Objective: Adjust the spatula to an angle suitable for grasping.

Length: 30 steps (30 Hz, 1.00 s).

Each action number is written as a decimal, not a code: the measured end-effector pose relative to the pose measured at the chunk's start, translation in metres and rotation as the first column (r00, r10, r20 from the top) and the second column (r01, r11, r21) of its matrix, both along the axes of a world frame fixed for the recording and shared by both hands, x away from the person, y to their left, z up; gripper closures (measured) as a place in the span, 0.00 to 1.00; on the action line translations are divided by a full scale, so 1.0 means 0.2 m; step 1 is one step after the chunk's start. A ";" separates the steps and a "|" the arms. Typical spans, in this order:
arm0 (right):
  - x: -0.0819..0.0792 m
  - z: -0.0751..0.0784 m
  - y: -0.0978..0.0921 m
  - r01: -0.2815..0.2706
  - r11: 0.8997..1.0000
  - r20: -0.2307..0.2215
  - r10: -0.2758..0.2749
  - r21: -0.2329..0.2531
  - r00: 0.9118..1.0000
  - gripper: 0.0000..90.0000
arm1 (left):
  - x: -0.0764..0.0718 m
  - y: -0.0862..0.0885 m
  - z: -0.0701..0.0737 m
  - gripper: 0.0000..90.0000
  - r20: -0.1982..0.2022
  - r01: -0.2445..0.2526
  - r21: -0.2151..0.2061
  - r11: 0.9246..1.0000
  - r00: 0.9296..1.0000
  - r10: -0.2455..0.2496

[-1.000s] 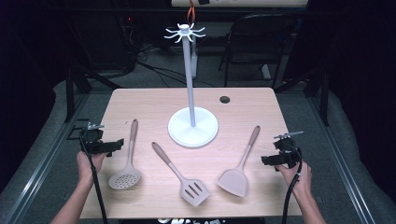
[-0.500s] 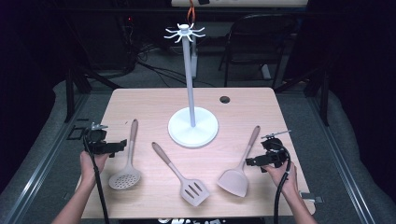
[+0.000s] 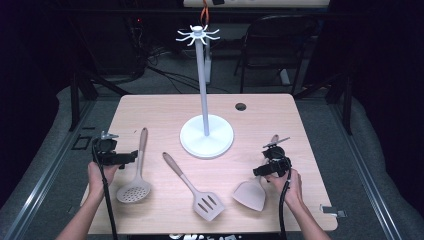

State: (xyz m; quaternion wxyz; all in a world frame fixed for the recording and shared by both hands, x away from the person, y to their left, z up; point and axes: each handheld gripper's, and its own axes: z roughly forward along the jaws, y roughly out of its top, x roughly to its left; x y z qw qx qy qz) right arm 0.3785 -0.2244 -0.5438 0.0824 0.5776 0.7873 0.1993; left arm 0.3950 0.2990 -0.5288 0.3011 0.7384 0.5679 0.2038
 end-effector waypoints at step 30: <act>0.03 -0.04 0.04 -0.012 0.999 -0.007 0.011 -0.040 1.000 0.52 | 0.00 -0.01 -0.01 0.00 0.001 0.013 0.000 1.000 1.000 -0.013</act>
